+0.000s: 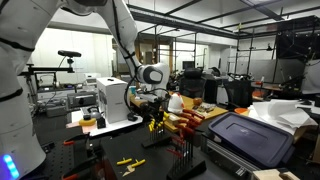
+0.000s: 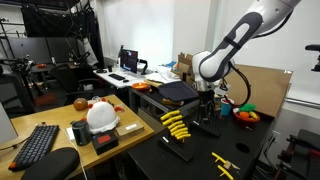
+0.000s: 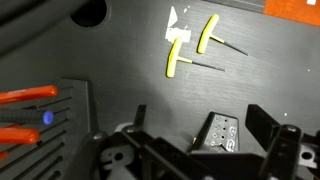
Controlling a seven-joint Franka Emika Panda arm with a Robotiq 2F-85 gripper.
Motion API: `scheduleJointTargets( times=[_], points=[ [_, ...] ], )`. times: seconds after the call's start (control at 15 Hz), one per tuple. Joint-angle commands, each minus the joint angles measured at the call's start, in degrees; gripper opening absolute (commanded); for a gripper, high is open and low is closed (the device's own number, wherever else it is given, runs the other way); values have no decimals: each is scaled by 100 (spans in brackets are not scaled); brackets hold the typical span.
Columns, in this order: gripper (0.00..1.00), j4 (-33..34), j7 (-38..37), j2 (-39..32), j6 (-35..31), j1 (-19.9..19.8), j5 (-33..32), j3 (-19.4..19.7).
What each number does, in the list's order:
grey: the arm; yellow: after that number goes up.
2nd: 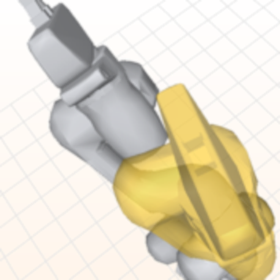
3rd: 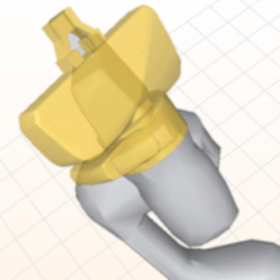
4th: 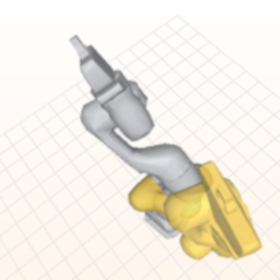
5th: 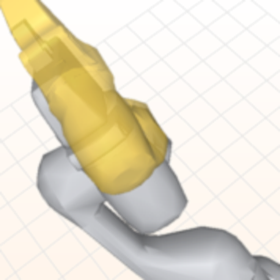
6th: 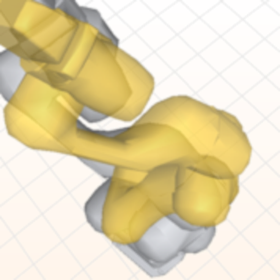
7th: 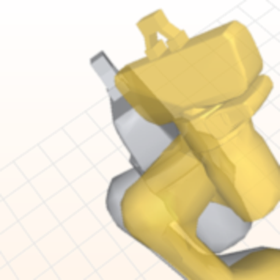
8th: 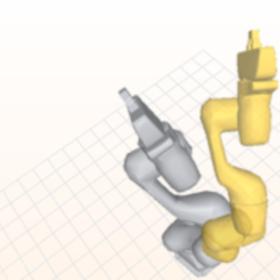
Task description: Detach the smallest yellow object from the stand and put it on the table
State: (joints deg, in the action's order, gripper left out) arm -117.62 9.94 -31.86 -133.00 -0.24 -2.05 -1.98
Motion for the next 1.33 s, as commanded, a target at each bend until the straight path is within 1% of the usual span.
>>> scheduleJointTargets(
  times=[0.0,0.47,0.67,0.87,1.27],
  points=[
    [100,382,177,-347,211,73,-187,-82],
    [100,793,203,-773,163,322,-482,-196],
    [100,931,236,-867,202,352,-477,-247],
    [100,1002,179,-943,140,437,-555,-207],
    [100,1098,186,-1058,141,458,-562,-222]
  ],
)
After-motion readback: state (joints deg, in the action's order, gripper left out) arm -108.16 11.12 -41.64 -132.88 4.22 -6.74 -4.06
